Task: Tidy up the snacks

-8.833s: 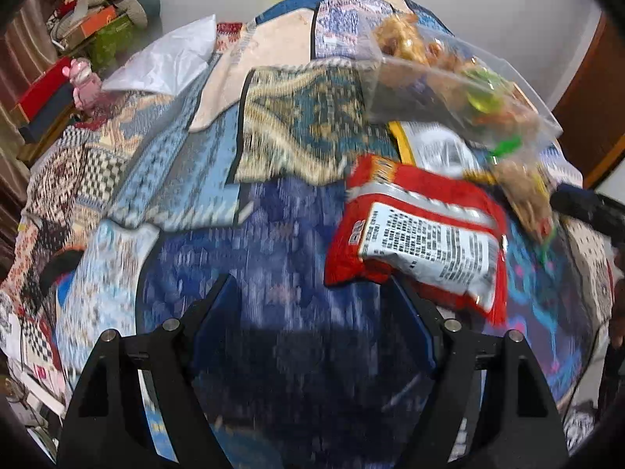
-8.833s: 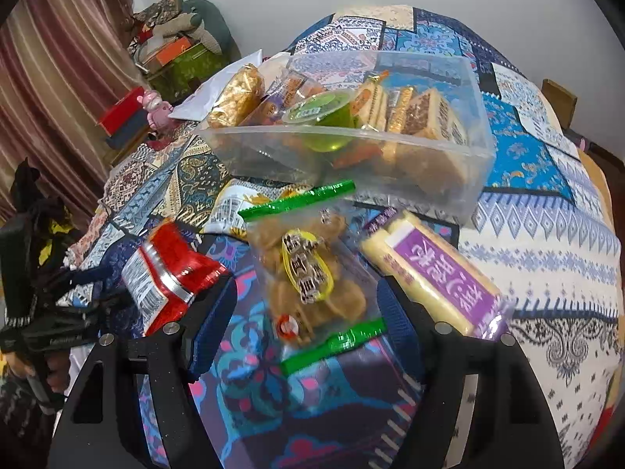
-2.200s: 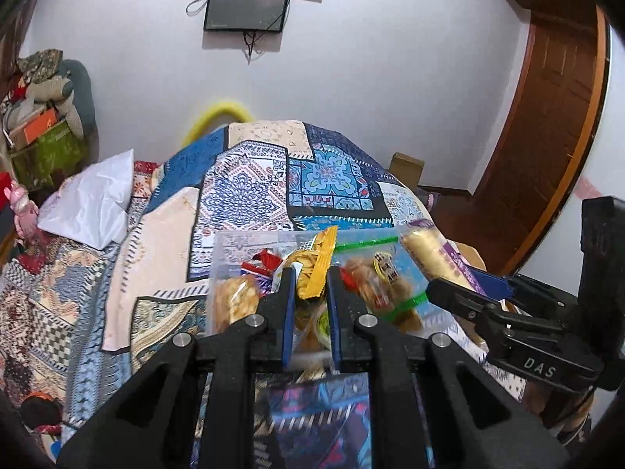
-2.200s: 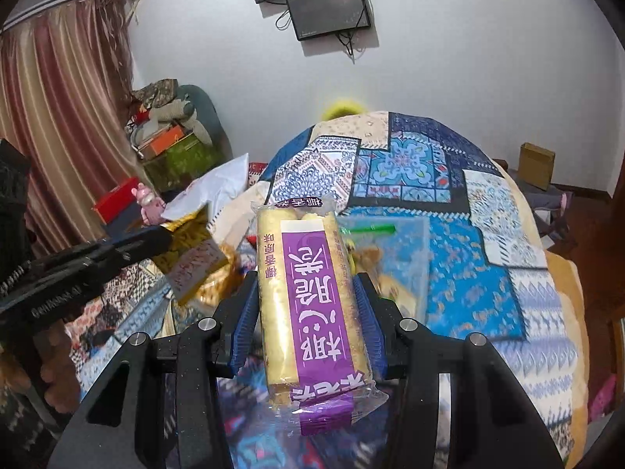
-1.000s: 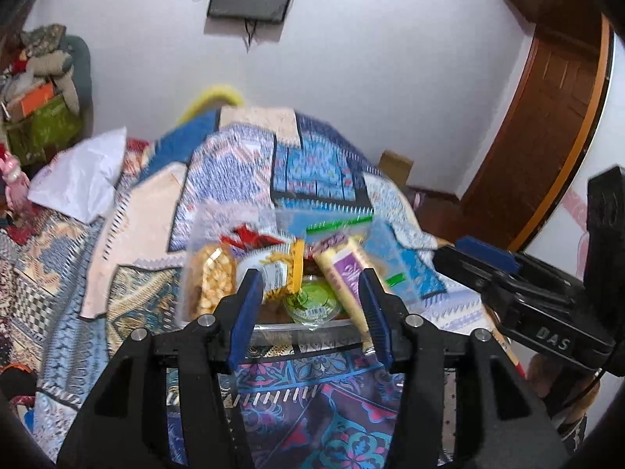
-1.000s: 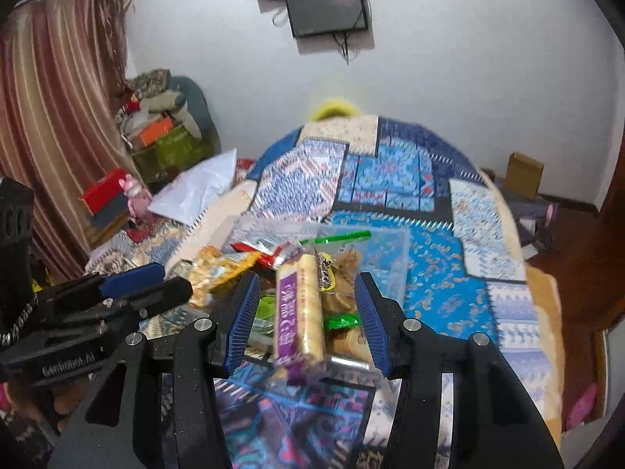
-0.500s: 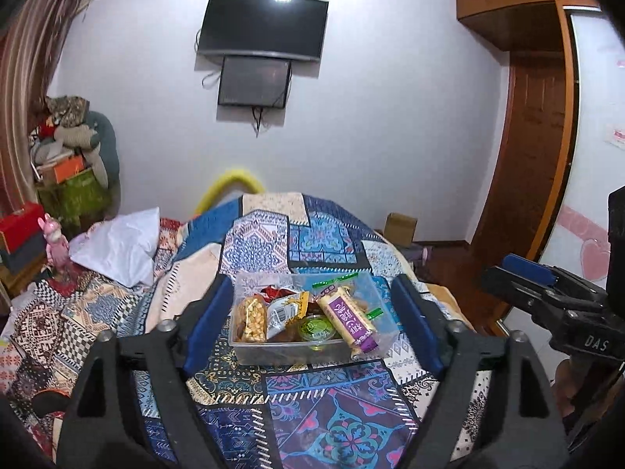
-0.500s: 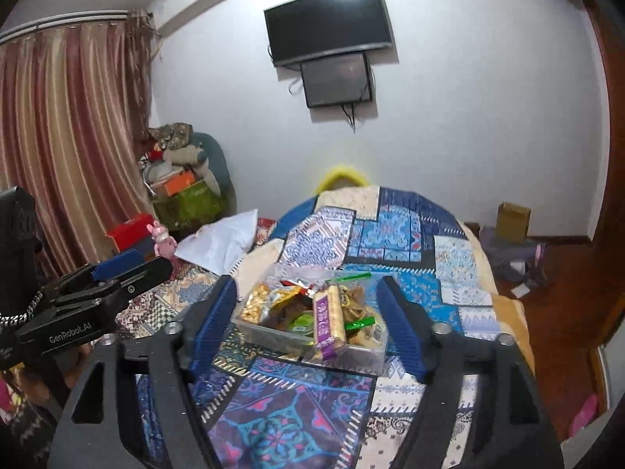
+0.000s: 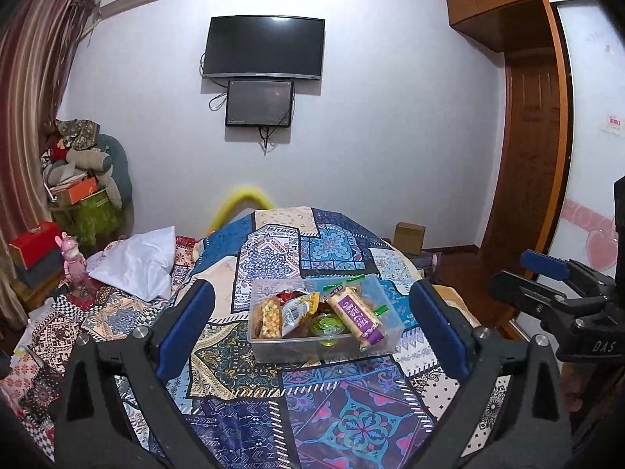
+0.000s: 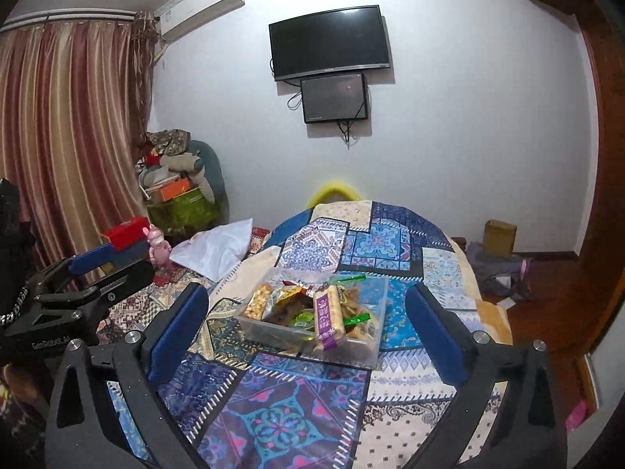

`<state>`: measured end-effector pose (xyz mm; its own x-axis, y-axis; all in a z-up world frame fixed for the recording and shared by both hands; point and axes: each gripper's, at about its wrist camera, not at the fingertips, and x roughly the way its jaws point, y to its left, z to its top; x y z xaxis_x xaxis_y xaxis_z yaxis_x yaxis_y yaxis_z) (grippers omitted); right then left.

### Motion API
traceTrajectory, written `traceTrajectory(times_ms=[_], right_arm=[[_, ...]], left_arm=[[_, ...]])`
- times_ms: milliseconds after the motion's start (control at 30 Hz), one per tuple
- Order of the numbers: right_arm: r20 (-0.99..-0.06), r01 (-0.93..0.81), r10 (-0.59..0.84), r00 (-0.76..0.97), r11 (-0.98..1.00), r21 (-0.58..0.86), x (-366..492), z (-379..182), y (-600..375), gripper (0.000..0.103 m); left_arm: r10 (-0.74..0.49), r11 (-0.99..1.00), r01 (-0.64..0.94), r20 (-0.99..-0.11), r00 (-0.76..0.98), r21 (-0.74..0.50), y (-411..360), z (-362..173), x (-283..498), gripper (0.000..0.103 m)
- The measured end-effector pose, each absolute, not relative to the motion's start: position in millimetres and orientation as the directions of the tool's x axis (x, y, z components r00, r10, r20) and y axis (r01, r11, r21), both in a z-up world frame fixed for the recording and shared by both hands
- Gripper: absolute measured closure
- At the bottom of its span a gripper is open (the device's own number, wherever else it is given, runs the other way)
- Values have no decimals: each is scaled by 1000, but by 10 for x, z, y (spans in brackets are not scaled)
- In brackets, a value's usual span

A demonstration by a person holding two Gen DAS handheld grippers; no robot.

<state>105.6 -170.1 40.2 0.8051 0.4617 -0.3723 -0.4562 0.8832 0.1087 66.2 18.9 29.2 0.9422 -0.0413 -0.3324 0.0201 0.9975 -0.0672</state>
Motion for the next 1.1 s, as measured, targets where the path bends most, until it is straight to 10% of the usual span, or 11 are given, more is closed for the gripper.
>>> traceTrajectory(times_ms=[1100], right_arm=[[-399,-418,438,805,898,141,1044,291,-1804,0]], left_arm=[[-47,997,25,-351,935,-67,171,200,663,2]])
